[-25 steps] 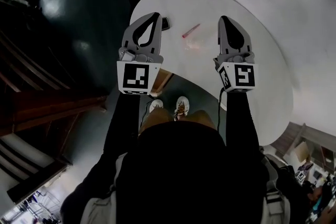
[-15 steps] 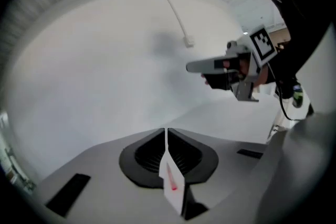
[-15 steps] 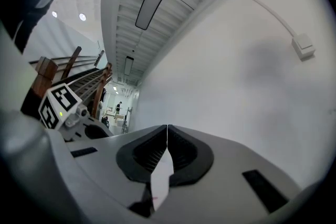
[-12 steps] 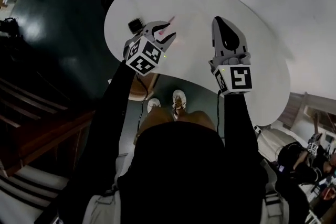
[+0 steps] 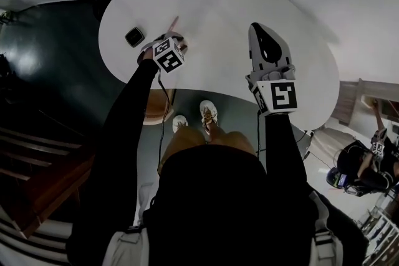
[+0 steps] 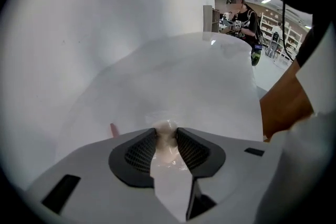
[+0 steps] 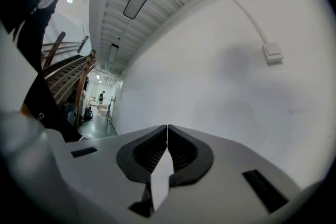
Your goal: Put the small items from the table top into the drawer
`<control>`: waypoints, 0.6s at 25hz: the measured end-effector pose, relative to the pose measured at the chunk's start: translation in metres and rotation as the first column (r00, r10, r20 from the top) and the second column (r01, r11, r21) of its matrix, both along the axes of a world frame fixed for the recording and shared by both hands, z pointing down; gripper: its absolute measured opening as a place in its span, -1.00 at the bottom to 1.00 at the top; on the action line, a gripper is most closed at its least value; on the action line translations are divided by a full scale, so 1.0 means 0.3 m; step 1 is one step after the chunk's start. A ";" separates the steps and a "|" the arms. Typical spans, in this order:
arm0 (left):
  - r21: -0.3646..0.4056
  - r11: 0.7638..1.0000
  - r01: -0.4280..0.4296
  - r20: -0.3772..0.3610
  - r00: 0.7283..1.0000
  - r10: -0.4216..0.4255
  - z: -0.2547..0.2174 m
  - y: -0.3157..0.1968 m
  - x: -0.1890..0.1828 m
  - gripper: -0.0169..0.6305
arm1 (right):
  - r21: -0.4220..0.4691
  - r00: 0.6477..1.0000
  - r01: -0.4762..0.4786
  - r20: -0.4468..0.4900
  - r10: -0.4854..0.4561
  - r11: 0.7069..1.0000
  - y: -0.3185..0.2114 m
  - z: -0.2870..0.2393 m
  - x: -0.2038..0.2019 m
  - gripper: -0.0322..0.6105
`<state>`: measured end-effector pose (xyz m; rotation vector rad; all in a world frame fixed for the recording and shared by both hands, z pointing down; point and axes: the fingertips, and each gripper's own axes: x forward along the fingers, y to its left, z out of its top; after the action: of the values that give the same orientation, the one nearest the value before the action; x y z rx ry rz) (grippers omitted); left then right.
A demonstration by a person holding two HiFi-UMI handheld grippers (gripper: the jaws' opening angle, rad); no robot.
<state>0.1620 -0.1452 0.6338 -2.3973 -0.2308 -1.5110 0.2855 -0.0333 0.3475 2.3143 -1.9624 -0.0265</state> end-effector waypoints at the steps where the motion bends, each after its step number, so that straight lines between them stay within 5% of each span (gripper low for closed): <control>1: -0.002 1.000 0.001 0.004 1.000 -0.001 -0.001 -0.001 0.007 -0.52 | 0.000 1.000 -0.001 -0.003 0.001 1.000 0.003 0.001 0.002 -0.81; 5: -0.009 1.000 0.016 -0.010 1.000 -0.017 -0.051 0.008 0.018 -0.60 | 0.006 1.000 0.003 -0.005 -0.003 1.000 0.006 -0.008 -0.002 -0.81; 9: 0.004 0.996 0.089 -0.203 0.975 -0.087 -0.260 -0.004 0.061 -0.62 | 0.035 1.000 0.018 -0.010 -0.017 0.999 -0.009 -0.036 -0.006 -0.81; 15: 0.033 0.973 0.229 -0.552 0.816 -0.173 -0.709 0.000 0.048 -0.62 | 0.098 0.998 0.067 -0.020 -0.065 0.993 -0.056 -0.118 -0.052 -0.81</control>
<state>0.1765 -0.1452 0.4210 -2.7131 0.2289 -0.8112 0.2699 -0.0501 0.3122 2.2989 -2.0741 -0.1508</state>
